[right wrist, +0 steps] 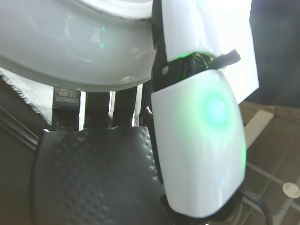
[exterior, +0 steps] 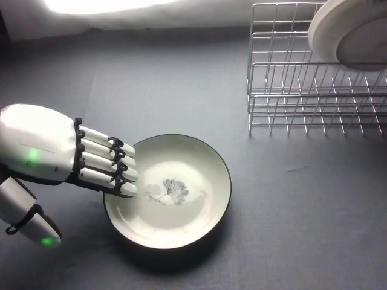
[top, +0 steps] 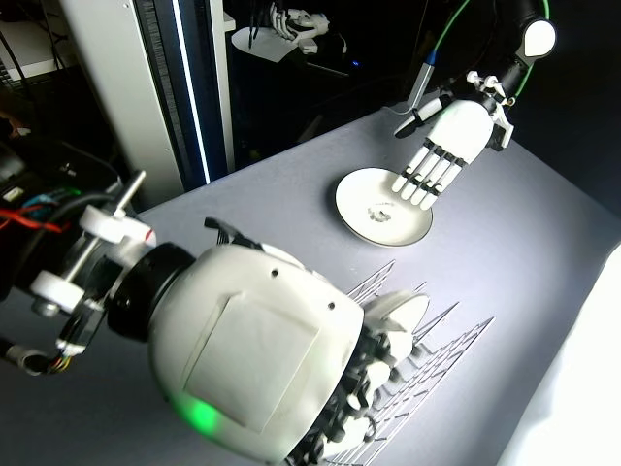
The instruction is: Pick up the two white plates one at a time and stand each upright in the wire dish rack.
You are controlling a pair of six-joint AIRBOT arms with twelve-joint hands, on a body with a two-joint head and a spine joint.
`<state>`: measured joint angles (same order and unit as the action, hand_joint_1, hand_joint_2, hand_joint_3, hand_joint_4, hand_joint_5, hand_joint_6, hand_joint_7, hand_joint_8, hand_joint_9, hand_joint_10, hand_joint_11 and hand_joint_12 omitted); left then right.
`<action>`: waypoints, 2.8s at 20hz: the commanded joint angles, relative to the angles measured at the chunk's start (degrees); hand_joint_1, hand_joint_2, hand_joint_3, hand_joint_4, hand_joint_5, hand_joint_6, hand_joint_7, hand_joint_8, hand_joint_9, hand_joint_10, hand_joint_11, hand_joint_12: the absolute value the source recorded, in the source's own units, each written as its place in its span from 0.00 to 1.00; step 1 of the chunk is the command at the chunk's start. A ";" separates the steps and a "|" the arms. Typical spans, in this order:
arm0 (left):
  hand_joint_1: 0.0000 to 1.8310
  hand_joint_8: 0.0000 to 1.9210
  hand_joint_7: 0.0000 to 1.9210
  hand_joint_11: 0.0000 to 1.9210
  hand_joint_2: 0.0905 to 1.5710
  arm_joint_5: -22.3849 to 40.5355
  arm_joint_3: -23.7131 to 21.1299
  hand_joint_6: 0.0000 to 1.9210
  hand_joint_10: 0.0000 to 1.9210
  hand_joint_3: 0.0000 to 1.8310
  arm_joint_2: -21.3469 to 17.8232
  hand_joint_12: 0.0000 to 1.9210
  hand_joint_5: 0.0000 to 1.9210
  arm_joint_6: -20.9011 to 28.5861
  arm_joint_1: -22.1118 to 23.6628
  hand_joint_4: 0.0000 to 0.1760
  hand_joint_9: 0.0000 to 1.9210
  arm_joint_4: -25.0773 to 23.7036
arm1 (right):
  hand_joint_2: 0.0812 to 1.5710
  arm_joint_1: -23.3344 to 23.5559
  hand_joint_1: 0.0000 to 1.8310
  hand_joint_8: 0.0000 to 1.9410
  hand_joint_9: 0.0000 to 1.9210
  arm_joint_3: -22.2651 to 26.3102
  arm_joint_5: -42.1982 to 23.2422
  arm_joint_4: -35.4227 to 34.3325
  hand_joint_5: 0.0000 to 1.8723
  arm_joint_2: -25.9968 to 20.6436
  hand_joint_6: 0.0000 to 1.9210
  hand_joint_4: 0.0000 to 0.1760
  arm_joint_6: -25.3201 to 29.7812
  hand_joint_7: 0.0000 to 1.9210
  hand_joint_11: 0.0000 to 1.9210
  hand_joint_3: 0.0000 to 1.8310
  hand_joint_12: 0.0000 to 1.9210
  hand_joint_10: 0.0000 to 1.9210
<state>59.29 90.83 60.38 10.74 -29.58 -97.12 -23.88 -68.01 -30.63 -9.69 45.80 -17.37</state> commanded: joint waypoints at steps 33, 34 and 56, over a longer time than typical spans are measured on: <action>0.00 0.00 0.00 0.00 0.73 3.54 1.63 0.00 0.00 0.00 0.53 0.00 0.02 -2.33 -4.63 0.00 0.00 4.10 | 0.41 -1.41 0.43 0.00 0.00 -0.91 -11.22 12.07 0.00 2.37 0.00 0.00 0.85 0.00 0.00 0.00 0.00 0.00; 0.00 0.00 0.00 0.00 0.73 3.73 1.63 0.00 0.00 0.00 0.53 0.00 0.02 -2.57 -5.02 0.00 0.00 4.23 | 0.40 -0.14 0.43 0.00 0.00 0.30 -11.18 13.68 0.00 2.07 0.00 0.00 0.85 0.00 0.00 0.00 0.00 0.00; 0.00 0.00 0.00 0.00 0.73 4.37 1.19 0.00 0.00 0.00 0.84 0.00 0.00 -4.62 -9.89 0.00 0.00 6.51 | 0.63 1.89 0.80 0.00 0.00 7.84 -8.52 54.54 0.00 8.58 0.00 0.00 0.21 0.00 0.01 0.01 0.00 0.00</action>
<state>61.43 92.07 60.95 6.00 -38.98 -90.56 -22.70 -60.34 -34.35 47.16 54.96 -17.06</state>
